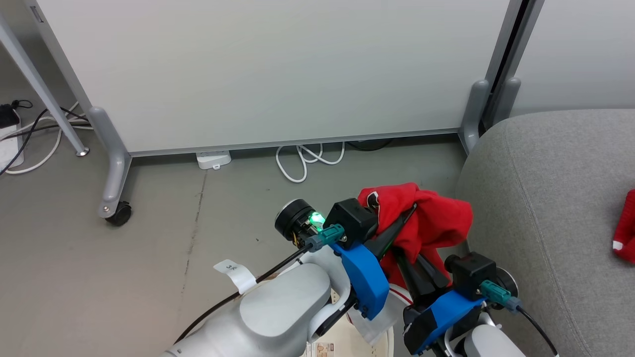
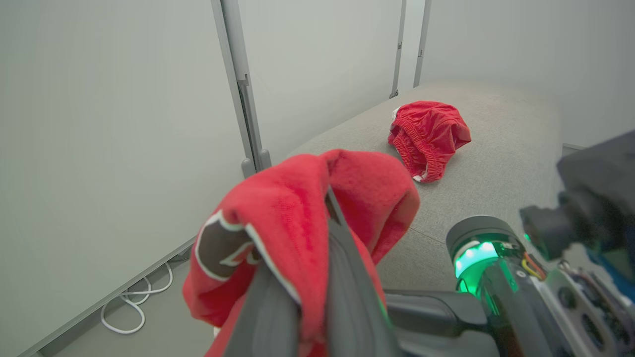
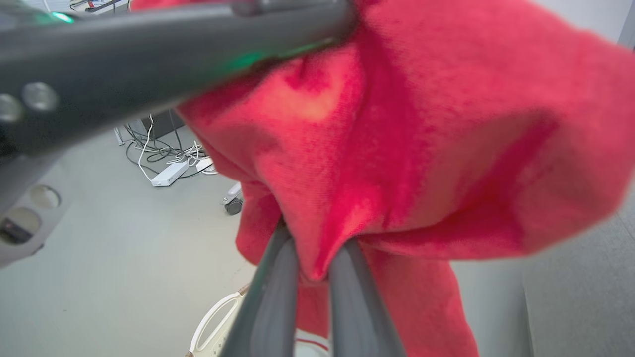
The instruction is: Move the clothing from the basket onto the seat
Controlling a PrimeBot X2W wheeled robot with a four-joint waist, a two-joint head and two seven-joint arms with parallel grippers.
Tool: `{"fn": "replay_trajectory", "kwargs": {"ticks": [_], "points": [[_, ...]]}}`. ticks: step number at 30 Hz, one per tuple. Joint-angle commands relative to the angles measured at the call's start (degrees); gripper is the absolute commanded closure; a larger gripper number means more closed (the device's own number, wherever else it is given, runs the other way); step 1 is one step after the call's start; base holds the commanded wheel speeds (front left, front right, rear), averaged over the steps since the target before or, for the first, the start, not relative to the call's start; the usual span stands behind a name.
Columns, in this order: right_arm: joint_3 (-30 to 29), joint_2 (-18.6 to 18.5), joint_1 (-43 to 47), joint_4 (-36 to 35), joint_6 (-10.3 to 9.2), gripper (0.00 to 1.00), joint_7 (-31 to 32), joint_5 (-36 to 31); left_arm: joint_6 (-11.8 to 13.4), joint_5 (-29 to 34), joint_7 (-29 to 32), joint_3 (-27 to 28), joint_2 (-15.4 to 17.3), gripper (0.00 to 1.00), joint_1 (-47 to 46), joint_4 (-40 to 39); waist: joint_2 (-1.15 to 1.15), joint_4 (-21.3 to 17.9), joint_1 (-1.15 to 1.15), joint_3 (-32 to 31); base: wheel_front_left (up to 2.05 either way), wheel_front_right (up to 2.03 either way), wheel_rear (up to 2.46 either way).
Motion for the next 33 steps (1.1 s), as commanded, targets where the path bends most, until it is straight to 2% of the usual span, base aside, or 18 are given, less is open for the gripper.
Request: {"fn": "replay_trajectory", "kwargs": {"ticks": [1, 12, 13, 16, 18, 21, 22, 33], "points": [[-0.06, -0.05, -0.82, 0.12, 0.03, 1.00, -0.22, -0.43, 0.13, -0.02, -0.29, 0.02, -0.01, 1.00, -0.98, 0.11, 0.00, -0.03, 0.00, 0.00, 0.00, 0.00, 0.00], [0.03, -0.05, -0.87, 0.77, 0.03, 1.00, -0.31, -0.67, 0.13, -0.14, -0.29, -0.01, -0.01, 1.00, -0.86, 0.58, 0.00, -0.24, 0.00, 0.10, 0.00, 0.00, 0.00], [0.10, -0.05, -0.86, 0.78, 0.03, 1.00, -0.31, -0.60, 0.16, -0.19, -0.29, -0.01, -0.01, 0.93, -0.84, 0.62, 0.00, -0.25, 0.00, 0.11, 0.00, 0.00, 0.00], [0.26, -0.05, -0.84, 0.84, 0.03, 1.00, -0.31, -0.46, 0.34, 0.11, -0.29, -0.01, -0.01, 0.58, -0.92, 0.54, 0.00, -0.26, 0.00, 0.08, 0.00, 0.00, 0.00], [0.33, -0.05, -0.84, 0.88, 0.03, 1.00, -0.32, -0.35, 0.41, 0.42, -0.29, 0.06, -0.01, 0.47, -0.90, 0.36, 0.00, -0.26, 0.00, 0.07, 0.00, 0.00, 0.00], [0.40, -0.05, -0.81, 0.93, 0.03, 1.00, -0.34, -0.26, 0.46, 0.57, -0.29, 0.33, -0.01, 0.02, -0.68, 0.14, 0.00, -0.30, 0.00, -0.01, 0.00, 0.00, 0.00], [0.42, -0.05, -0.80, 0.96, 0.03, 1.00, -0.35, -0.27, 0.45, 0.70, -0.29, 0.39, -0.01, 0.00, -0.58, 0.14, 0.00, -0.32, 0.00, -0.05, 0.00, 0.00, 0.00], [0.02, -0.05, -0.84, 0.75, 0.03, 1.00, -0.28, -0.60, 0.41, 0.96, -0.29, 1.10, 0.00, 0.00, 0.03, 0.29, 0.00, -0.36, 0.00, -0.02, 0.00, 0.00, 0.00]]}}
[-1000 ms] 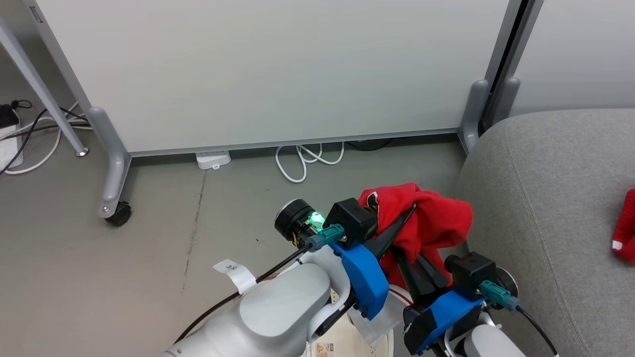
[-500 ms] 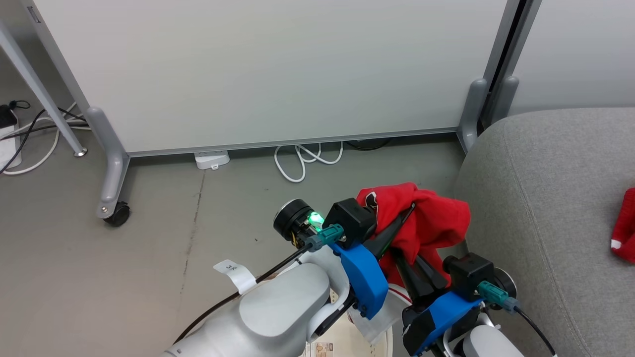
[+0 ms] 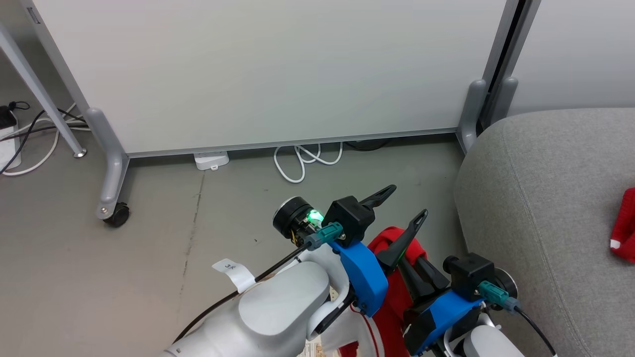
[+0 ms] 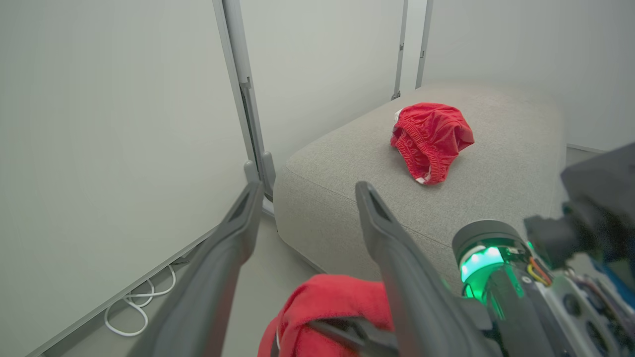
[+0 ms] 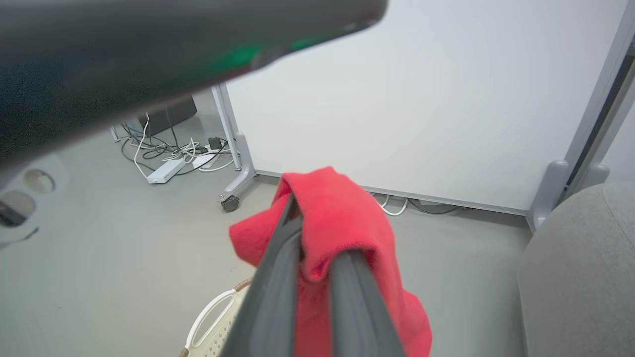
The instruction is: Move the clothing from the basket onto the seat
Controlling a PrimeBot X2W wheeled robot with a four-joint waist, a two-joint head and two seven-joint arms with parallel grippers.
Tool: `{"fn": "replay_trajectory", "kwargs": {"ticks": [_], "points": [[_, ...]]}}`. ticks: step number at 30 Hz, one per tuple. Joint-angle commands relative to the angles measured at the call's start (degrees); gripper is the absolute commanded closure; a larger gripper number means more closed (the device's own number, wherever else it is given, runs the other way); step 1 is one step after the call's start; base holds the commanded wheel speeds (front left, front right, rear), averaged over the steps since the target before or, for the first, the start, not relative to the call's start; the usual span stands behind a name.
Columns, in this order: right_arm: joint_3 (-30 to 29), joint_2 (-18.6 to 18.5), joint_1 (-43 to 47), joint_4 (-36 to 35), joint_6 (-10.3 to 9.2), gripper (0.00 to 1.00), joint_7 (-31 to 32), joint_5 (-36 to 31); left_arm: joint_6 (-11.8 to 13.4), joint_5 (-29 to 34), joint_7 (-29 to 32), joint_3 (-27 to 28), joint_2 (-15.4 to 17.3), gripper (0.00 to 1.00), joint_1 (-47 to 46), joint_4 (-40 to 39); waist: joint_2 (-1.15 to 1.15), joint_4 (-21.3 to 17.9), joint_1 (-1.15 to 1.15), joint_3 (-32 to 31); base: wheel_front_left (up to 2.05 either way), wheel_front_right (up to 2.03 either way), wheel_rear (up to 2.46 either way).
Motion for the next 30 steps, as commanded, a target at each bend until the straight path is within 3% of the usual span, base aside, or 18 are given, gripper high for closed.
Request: {"fn": "replay_trajectory", "kwargs": {"ticks": [1, 14, 30], "points": [[-0.17, -0.05, -0.55, -0.15, 0.03, 1.00, -0.06, -0.18, 0.17, 0.14, -0.29, 0.41, 0.01, 0.00, 0.02, 0.10, 0.00, -0.03, 0.00, 0.06, 0.00, 0.00, 0.00], [-1.30, -0.05, -0.74, -0.31, 0.03, 1.00, 0.00, -0.60, 0.01, 2.37, -0.29, 3.29, 0.02, 0.00, 1.76, -0.87, 0.00, 0.24, 0.00, 0.30, 0.00, 0.00, 0.00], [-4.08, -0.05, -0.34, -1.83, 0.03, 1.00, 0.17, -1.69, -0.81, 16.14, -0.28, 20.01, 3.77, 0.00, 15.89, -10.49, 0.00, 0.15, 0.00, 0.34, 0.00, 0.00, 0.00]]}}
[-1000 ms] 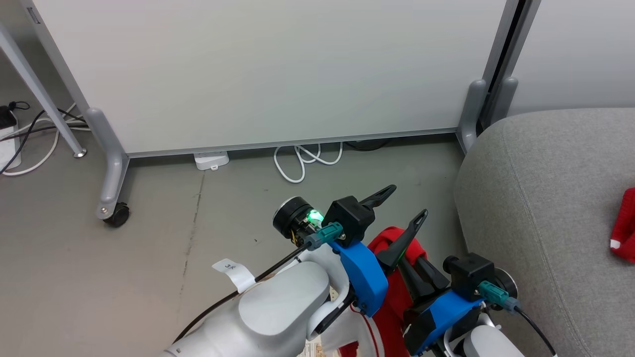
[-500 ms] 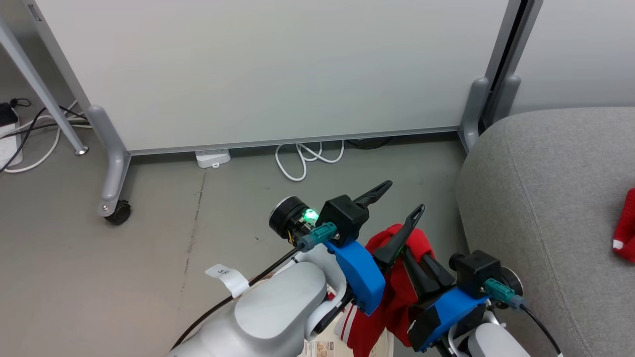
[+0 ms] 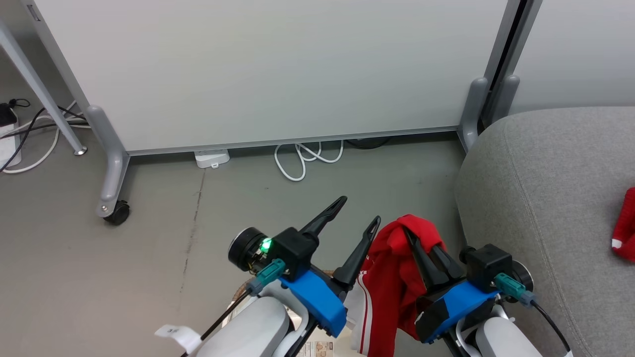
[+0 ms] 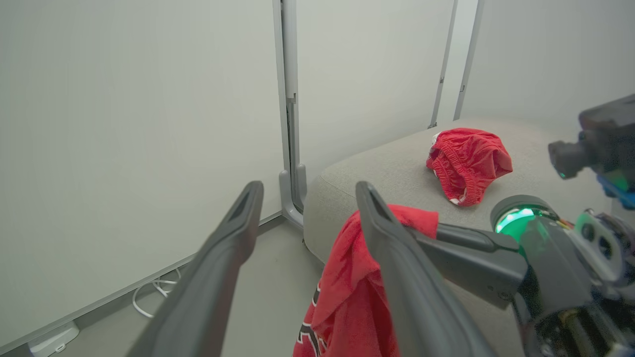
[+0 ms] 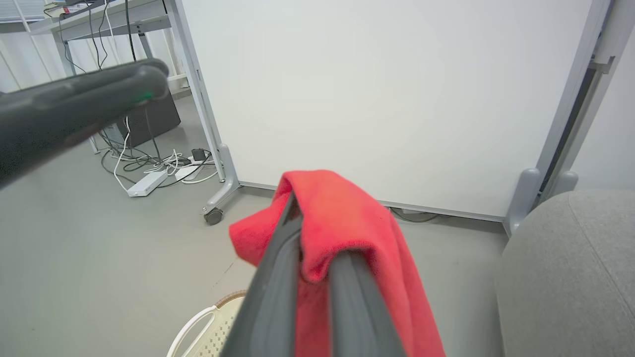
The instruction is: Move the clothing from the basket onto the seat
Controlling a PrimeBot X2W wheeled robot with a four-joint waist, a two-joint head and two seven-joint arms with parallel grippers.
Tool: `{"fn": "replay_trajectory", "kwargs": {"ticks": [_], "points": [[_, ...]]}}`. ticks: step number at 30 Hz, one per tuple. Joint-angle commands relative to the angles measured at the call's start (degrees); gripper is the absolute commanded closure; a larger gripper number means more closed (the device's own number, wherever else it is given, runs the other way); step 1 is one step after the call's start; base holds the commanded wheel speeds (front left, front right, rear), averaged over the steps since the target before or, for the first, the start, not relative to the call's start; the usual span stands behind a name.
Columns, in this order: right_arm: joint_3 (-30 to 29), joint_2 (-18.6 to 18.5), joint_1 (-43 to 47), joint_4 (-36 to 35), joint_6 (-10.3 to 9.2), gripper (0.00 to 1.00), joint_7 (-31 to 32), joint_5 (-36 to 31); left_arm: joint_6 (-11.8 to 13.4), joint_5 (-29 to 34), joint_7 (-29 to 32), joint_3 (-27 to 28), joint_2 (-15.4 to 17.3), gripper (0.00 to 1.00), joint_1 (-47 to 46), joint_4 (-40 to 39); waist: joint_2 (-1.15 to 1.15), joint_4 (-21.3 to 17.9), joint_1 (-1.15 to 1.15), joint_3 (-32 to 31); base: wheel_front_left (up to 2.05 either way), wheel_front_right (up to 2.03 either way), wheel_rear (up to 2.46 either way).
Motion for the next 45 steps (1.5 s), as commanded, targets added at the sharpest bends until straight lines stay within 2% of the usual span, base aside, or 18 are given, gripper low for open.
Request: {"fn": "replay_trajectory", "kwargs": {"ticks": [1, 8, 14, 21, 27, 32, 45], "points": [[-0.27, -0.05, -0.25, -0.45, 0.03, 1.00, 0.09, -0.20, -0.27, 1.21, -0.29, 1.67, 0.58, 0.00, 1.68, -1.30, 0.00, -0.16, 0.00, 0.07, 0.00, 0.00, 0.00], [0.04, -0.05, 0.06, -1.09, 0.03, 1.00, 0.27, -0.12, -0.91, 6.95, -0.29, 10.38, 2.02, 0.00, 10.21, -6.97, 0.00, -1.23, 0.00, 0.15, 0.00, 0.00, 0.00], [0.08, -0.05, 0.45, -1.31, 0.03, 1.00, 0.21, -0.18, -2.20, 10.42, -0.29, 15.73, 3.21, 0.00, 16.34, -8.15, 0.00, -1.95, 0.00, -0.11, 0.00, 0.00, 0.00], [-0.32, -0.05, 0.93, -1.43, 0.03, 1.00, 0.30, -0.41, -3.43, 13.02, -0.28, 20.08, 2.15, 0.00, 19.75, -8.78, 0.00, -2.05, 0.00, -0.23, 0.00, 0.00, 0.00], [-0.57, -0.05, 1.04, -1.63, 0.03, 1.00, 0.34, -0.44, -4.27, 14.78, -0.29, 21.86, 0.60, 0.00, 20.44, -8.86, 0.00, -2.41, 0.00, -0.19, 0.00, 0.00, 0.00], [-0.38, -0.05, 0.87, -1.76, 0.03, 1.00, 0.46, -0.37, -4.75, 15.59, -0.29, 22.04, -0.28, 0.00, 20.28, -8.31, 0.00, -4.23, 0.00, 0.19, 0.00, 0.00, 0.00], [-0.73, -0.05, 0.05, -1.99, 0.03, 1.00, 0.22, -0.30, -4.99, 16.71, -0.29, 22.06, -1.04, 0.00, 18.44, -7.79, 0.00, -13.85, 0.00, 1.73, 0.00, 0.00, 0.00]]}}
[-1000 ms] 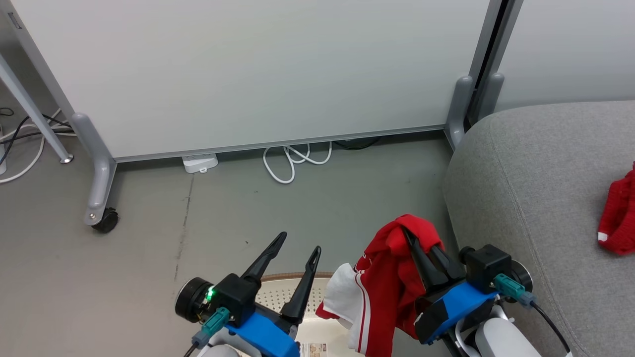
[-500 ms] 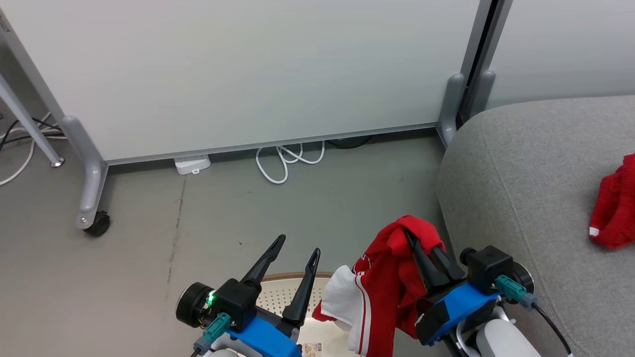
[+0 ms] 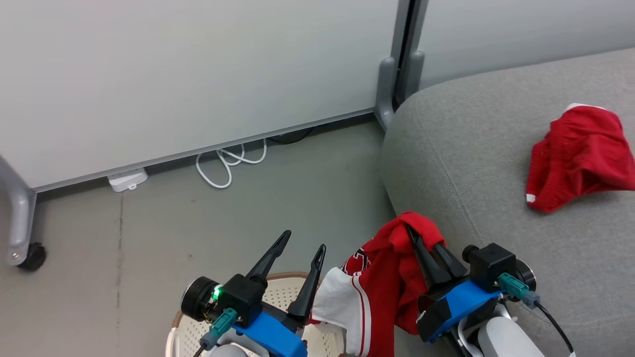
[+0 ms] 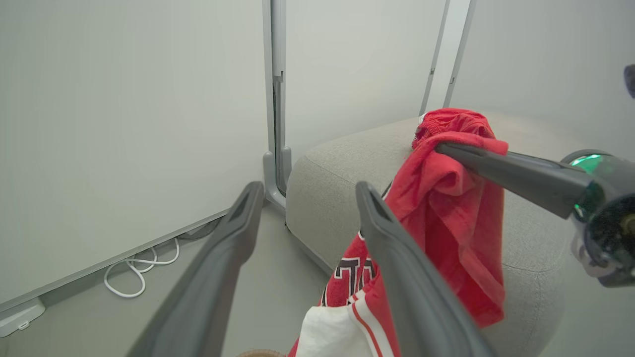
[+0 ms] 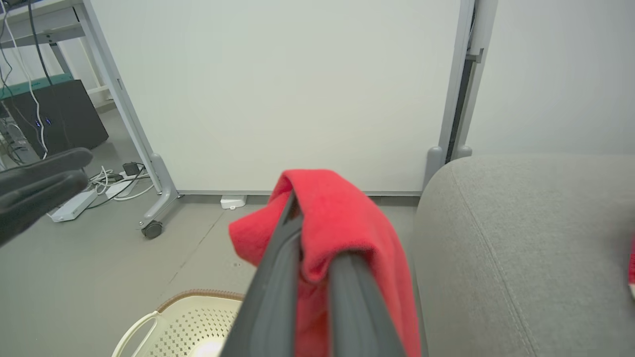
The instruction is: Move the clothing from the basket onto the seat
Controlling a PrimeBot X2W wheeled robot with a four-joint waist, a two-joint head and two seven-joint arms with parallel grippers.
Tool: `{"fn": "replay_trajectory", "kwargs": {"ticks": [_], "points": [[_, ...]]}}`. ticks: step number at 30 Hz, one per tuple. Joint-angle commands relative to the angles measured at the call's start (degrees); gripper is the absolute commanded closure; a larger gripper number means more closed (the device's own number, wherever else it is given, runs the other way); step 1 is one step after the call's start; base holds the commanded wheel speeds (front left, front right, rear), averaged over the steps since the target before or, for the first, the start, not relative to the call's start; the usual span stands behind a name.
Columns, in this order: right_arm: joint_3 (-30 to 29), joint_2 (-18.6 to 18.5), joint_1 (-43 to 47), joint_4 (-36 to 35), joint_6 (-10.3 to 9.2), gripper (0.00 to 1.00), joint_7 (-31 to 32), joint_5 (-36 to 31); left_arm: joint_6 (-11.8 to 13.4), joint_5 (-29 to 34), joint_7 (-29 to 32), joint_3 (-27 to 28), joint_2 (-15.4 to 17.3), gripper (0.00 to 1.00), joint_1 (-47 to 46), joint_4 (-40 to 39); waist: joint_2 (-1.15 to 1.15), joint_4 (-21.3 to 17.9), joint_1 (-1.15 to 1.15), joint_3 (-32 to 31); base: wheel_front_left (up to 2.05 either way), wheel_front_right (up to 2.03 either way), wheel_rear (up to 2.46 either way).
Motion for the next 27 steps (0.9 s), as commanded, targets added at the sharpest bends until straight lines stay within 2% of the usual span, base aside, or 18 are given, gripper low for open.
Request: {"fn": "replay_trajectory", "kwargs": {"ticks": [1, 19, 27], "points": [[-0.14, -0.05, -0.67, -0.19, 0.03, 1.00, -0.30, 0.18, -0.07, 0.07, -0.29, -0.29, -0.02, 0.00, -1.14, 0.14, -0.01, -2.91, 0.00, 0.74, 0.00, 0.00, 0.00], [0.34, -0.04, -1.88, 0.22, 0.03, 1.00, -1.27, 1.61, -0.10, -0.72, -0.29, -2.10, 1.47, 0.00, -3.22, 0.32, -0.01, -15.17, 0.00, 2.96, 0.00, 0.00, 0.00], [0.16, -0.04, -2.22, 0.68, 0.03, 1.00, -1.83, 2.24, -0.11, -0.93, -0.29, -2.76, 1.76, 0.00, -4.08, 0.61, -0.01, -18.40, 0.00, 4.08, 0.00, 0.00, 0.00]]}}
